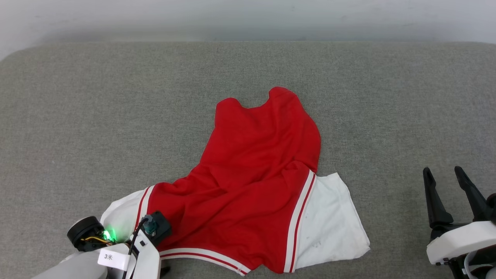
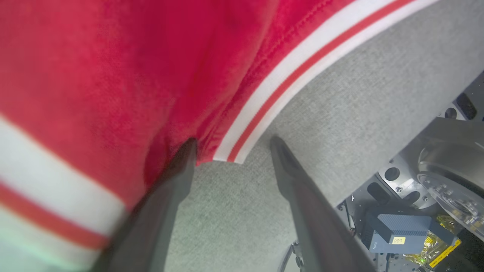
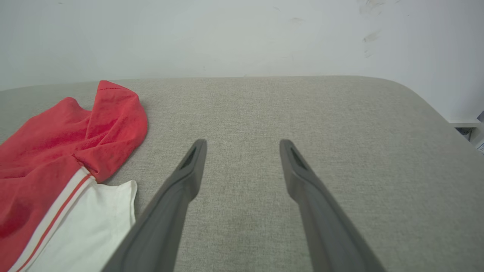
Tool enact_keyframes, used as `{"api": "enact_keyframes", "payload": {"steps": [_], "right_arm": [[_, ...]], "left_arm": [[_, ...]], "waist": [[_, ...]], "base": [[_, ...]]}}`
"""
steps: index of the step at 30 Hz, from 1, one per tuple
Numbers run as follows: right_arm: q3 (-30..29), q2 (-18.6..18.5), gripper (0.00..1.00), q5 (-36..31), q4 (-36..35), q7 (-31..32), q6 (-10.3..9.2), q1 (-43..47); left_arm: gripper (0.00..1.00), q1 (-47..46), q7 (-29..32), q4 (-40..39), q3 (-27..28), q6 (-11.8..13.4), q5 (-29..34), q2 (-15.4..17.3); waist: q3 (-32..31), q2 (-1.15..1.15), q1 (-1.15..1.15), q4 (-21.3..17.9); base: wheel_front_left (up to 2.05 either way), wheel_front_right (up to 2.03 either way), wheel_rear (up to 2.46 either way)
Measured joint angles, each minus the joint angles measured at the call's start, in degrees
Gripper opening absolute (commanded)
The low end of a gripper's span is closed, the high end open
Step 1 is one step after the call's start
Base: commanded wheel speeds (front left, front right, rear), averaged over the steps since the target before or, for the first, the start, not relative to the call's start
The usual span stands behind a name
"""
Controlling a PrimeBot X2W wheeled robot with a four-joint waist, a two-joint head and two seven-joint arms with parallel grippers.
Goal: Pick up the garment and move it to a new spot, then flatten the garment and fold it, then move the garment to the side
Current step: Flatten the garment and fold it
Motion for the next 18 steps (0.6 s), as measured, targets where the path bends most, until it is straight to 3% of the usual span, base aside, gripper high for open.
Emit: {"api": "enact_keyframes", "payload": {"steps": [2,3,4,12,18], "right_arm": [[0.09,0.01,1.00,-0.07,0.01,0.00,0.00,-0.04],[0.08,0.02,1.00,-0.08,0.03,0.01,0.00,-0.06],[0.09,0.04,1.00,-0.10,0.05,0.01,0.00,-0.09],[-0.08,0.22,1.00,-0.53,0.46,0.10,0.00,0.15],[-0.48,0.27,1.00,-0.52,0.54,0.34,-0.01,1.41]], "left_arm": [[1.00,-0.30,-0.30,1.11,-0.63,-0.53,1.25,-0.19],[0.44,-0.30,-0.94,1.64,-0.64,-0.55,1.57,-0.38],[0.00,-0.40,-1.37,2.14,-0.78,-0.64,2.21,-0.63],[0.00,-0.86,-6.84,5.19,0.03,-0.76,2.78,-2.31],[0.00,-1.76,-9.22,-3.27,3.13,-0.11,0.31,-2.46]], "waist": [[0.14,0.00,-0.01,-0.01],[0.13,0.00,0.00,0.02],[0.05,0.00,0.00,0.05],[-2.18,0.00,0.00,0.65],[-4.75,0.00,0.00,1.39]], "base": [[0.00,0.00,0.00],[0.00,0.00,0.00],[0.00,0.00,0.00],[0.00,0.00,0.00],[0.00,0.00,0.00]]}}
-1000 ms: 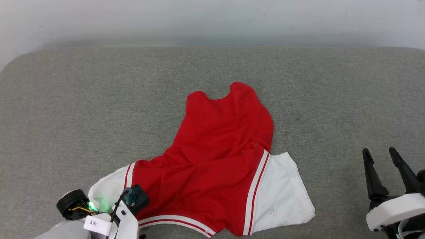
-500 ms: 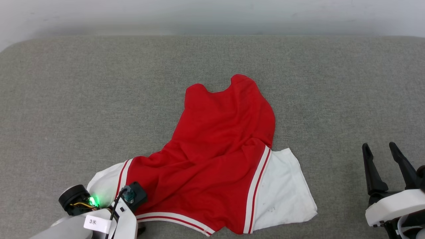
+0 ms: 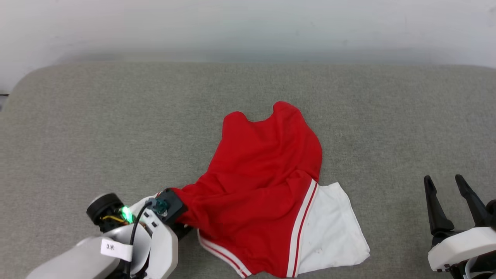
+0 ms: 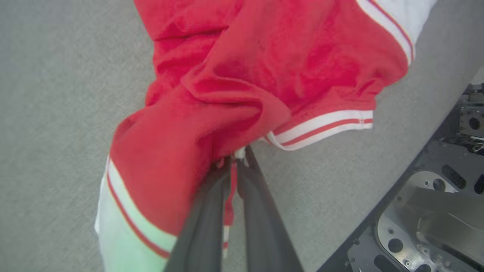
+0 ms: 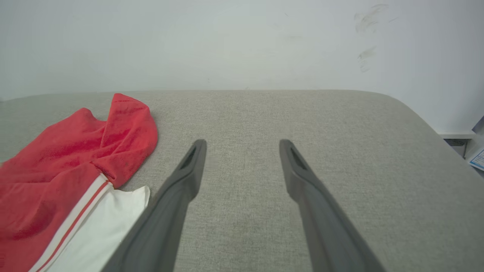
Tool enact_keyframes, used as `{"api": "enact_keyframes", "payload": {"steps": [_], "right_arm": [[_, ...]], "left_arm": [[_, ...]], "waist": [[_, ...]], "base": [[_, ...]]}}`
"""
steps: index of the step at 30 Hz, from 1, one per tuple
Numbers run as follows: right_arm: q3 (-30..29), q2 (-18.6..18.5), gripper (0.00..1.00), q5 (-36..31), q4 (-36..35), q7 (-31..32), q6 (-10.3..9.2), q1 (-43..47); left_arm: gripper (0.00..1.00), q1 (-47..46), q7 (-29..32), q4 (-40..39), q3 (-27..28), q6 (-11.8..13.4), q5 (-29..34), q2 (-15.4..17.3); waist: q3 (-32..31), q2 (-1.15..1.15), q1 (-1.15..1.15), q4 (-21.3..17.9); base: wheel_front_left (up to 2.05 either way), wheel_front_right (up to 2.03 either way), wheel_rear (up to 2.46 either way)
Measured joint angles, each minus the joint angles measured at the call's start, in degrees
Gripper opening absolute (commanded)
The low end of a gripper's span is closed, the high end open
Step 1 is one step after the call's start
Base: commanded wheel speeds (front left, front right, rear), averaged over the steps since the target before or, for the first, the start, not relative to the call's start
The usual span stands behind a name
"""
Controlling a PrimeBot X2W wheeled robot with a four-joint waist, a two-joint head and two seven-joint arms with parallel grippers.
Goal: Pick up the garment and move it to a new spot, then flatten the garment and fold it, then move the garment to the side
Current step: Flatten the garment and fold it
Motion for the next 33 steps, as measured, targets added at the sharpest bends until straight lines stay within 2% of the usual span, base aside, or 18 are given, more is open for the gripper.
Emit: {"api": "enact_keyframes", "payload": {"steps": [5,10,14,19,27,33], "right_arm": [[0.13,0.05,1.00,0.02,-0.15,0.22,0.00,0.22],[0.33,0.09,1.00,0.33,-0.16,0.23,0.00,0.26],[0.98,0.15,1.00,0.55,0.01,0.13,0.00,0.24],[0.90,0.23,1.00,0.79,0.27,-0.35,0.00,0.16],[0.62,0.33,1.00,0.79,0.47,-0.80,0.00,-0.01],[0.81,0.33,1.00,0.76,0.70,-0.76,0.00,-0.21]], "left_arm": [[0.00,-2.04,-0.05,-7.40,2.38,1.38,-0.33,1.88],[0.00,-4.06,-0.42,-11.38,4.32,2.52,-0.67,2.03],[0.00,-4.63,-0.58,-11.84,3.61,2.56,-0.14,-0.74],[0.00,-4.01,-0.93,-9.68,0.43,0.98,0.07,-5.57],[0.00,0.45,-2.97,1.71,-5.54,-1.42,0.57,-13.37],[0.00,1.35,-4.53,7.71,-7.22,-2.94,1.54,-17.31]], "waist": [[-1.65,0.00,0.00,0.42],[-2.19,0.00,0.00,0.11],[-2.09,0.00,0.00,-0.63],[-1.55,0.00,0.00,-1.84],[-0.14,0.00,0.01,-2.83],[0.22,0.00,0.01,-2.42]], "base": [[0.00,0.00,0.00],[0.00,0.00,0.00],[0.00,0.00,0.00],[0.00,0.00,0.00],[0.00,0.00,0.00],[0.00,0.00,0.00]]}}
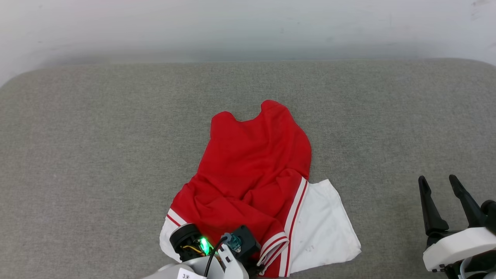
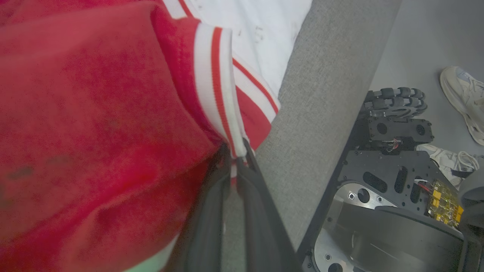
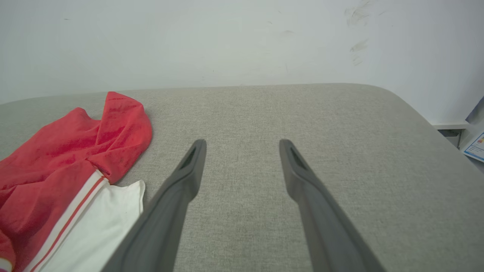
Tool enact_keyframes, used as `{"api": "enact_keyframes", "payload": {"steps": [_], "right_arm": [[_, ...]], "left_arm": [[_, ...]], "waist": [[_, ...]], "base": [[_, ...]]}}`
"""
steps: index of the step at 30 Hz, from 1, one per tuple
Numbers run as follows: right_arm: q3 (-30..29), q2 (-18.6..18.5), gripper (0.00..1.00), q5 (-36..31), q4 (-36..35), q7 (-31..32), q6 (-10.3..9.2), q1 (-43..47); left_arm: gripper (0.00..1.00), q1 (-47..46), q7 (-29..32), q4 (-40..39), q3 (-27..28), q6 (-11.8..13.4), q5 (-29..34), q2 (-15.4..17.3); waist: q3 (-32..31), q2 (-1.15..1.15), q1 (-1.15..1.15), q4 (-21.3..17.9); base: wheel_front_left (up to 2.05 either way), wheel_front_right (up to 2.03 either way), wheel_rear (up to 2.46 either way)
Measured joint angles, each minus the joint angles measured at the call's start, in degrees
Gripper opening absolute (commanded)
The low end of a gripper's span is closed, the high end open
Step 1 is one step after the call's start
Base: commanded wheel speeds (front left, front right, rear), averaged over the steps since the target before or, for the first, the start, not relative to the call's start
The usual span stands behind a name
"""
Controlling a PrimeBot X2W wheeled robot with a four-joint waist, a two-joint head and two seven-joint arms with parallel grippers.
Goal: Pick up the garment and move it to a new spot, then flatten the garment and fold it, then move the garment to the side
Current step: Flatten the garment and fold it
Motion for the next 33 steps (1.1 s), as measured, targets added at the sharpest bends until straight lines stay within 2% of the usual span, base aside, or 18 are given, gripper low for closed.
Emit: {"api": "enact_keyframes", "payload": {"steps": [2,3,4,10,14,19,24,28,33], "right_arm": [[0.23,-0.05,1.00,-0.11,0.15,0.18,0.00,-0.02],[0.36,-0.12,1.00,-0.14,0.24,0.38,0.00,-0.03],[0.46,-0.23,1.00,-0.14,0.32,0.51,0.00,-0.02],[0.55,-1.01,1.00,-0.31,0.24,1.11,0.00,0.12],[0.90,-1.25,1.00,-0.33,-0.07,1.96,0.00,0.93],[2.60,-2.37,1.00,-0.83,-0.98,3.48,0.00,1.69],[5.99,-5.06,1.00,-1.18,-2.61,6.89,0.00,2.17],[9.02,-8.00,1.00,-0.67,-4.92,11.58,0.00,2.24],[12.90,-11.93,1.00,1.67,-8.00,20.48,0.00,2.36]], "left_arm": [[0.00,-0.07,-1.32,1.04,-0.05,-0.24,0.58,-0.64],[0.53,-0.17,-2.11,1.44,0.05,-0.21,0.96,-0.88],[1.00,-0.35,-3.09,1.59,0.27,0.14,1.49,-1.20],[1.00,-1.03,-8.76,-2.53,2.94,3.91,3.58,-1.43],[1.00,-0.86,-12.46,-7.58,5.84,7.79,4.53,0.10],[1.00,0.48,-18.03,-11.67,10.85,14.95,6.33,2.76],[1.00,3.70,-24.05,-12.84,16.28,22.99,7.57,6.45],[1.00,7.39,-27.58,-13.39,20.30,29.19,8.00,9.27],[1.00,12.48,-29.53,-14.77,25.55,36.10,8.55,10.21]], "waist": [[-0.23,0.00,0.00,0.35],[-0.44,0.00,0.00,0.51],[-0.69,0.00,0.00,0.69],[-2.62,0.00,0.00,1.94],[-3.97,0.00,0.00,3.04],[-5.40,0.00,-0.01,4.52],[-6.34,0.00,0.00,5.21],[-6.79,0.00,0.00,5.50],[-6.92,0.00,-0.01,6.29]], "base": [[0.00,0.00,0.00],[0.00,0.00,0.00],[0.00,0.00,0.00],[0.00,0.00,0.00],[0.00,0.00,0.00],[0.00,0.00,0.00],[0.00,0.00,0.00],[0.00,0.00,0.00],[0.00,0.00,0.00]]}}
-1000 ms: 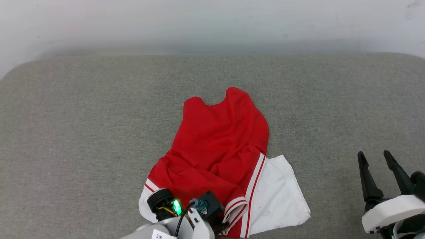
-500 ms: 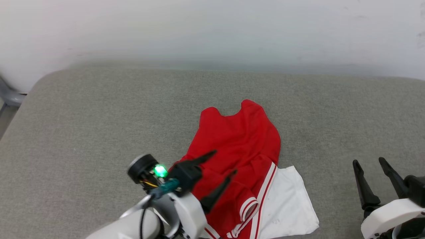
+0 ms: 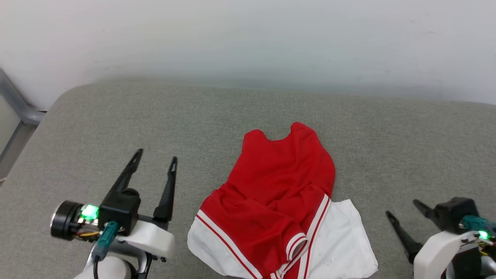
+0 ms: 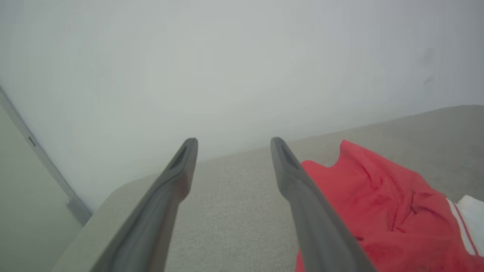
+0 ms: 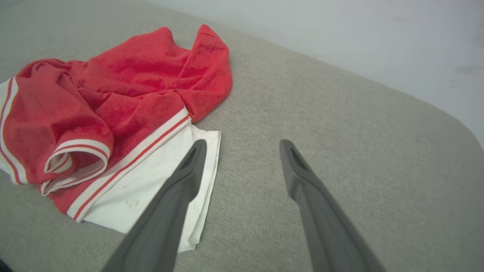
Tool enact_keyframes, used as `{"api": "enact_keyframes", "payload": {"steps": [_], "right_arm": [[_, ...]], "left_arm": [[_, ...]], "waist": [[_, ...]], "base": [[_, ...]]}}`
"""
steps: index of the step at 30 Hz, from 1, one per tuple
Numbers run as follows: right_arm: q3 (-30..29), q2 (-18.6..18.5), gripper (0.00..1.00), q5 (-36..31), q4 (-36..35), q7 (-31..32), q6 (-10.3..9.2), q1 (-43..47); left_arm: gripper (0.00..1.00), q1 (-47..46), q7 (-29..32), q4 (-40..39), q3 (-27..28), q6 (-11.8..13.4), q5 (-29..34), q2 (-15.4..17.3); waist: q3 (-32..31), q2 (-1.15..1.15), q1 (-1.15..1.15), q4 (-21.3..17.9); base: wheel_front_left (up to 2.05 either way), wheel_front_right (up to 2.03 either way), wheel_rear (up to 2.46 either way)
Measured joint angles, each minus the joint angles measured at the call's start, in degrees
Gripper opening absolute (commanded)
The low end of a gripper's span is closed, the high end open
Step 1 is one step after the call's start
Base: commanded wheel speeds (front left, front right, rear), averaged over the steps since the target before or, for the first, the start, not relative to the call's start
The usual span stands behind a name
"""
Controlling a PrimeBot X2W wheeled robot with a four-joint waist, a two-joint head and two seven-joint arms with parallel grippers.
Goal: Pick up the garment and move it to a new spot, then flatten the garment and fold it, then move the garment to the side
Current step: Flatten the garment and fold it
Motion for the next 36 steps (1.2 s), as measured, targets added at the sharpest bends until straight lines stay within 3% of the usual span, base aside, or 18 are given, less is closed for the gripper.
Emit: {"api": "enact_keyframes", "payload": {"steps": [6,13,17,18,33,34,35,36], "right_arm": [[6.22,-5.43,1.00,4.10,-3.20,12.35,0.01,-1.24],[9.73,-9.09,1.00,7.25,-1.89,21.41,0.01,-3.88],[11.31,-9.55,1.00,8.68,1.21,22.85,0.01,-4.73],[12.91,-9.62,1.00,9.55,3.71,22.80,0.01,-5.39],[22.75,-8.42,1.00,11.13,16.17,18.69,-0.40,-9.92],[23.36,-8.43,0.96,11.44,16.72,18.11,-0.45,-10.34],[23.59,-8.38,0.31,11.81,17.16,17.08,-0.45,-10.56],[23.63,-8.26,0.00,12.14,17.63,16.10,-0.44,-10.61]], "left_arm": [[1.00,5.75,-0.32,-1.81,5.59,4.47,2.82,-1.34],[1.00,11.23,-0.33,-1.58,11.67,4.14,8.04,-5.70],[1.00,13.55,-0.40,-0.68,15.11,2.01,10.96,-9.22],[1.00,14.84,-0.40,0.14,18.15,0.54,13.14,-11.88],[1.00,17.29,-0.40,4.27,28.43,-9.35,21.85,-21.35],[1.00,17.47,-0.40,4.48,28.98,-9.79,22.32,-21.82],[1.00,17.70,-0.41,4.66,29.51,-10.15,22.81,-22.28],[1.00,17.95,-0.40,4.86,29.93,-10.53,23.28,-22.62]], "waist": [[0.78,0.00,0.00,0.87],[2.33,0.00,0.00,2.21],[3.44,0.00,0.00,3.19],[4.43,0.00,0.00,3.93],[7.18,0.00,-0.01,6.18],[7.16,0.00,-0.01,6.13],[7.14,0.00,-0.01,6.00],[7.11,0.00,-0.01,5.84]], "base": [[0.00,0.00,0.00],[0.00,0.00,0.00],[0.00,0.00,0.00],[0.00,0.00,0.00],[0.00,0.00,0.00],[0.00,0.00,0.00],[0.00,0.00,0.00],[0.00,0.00,0.00]]}}
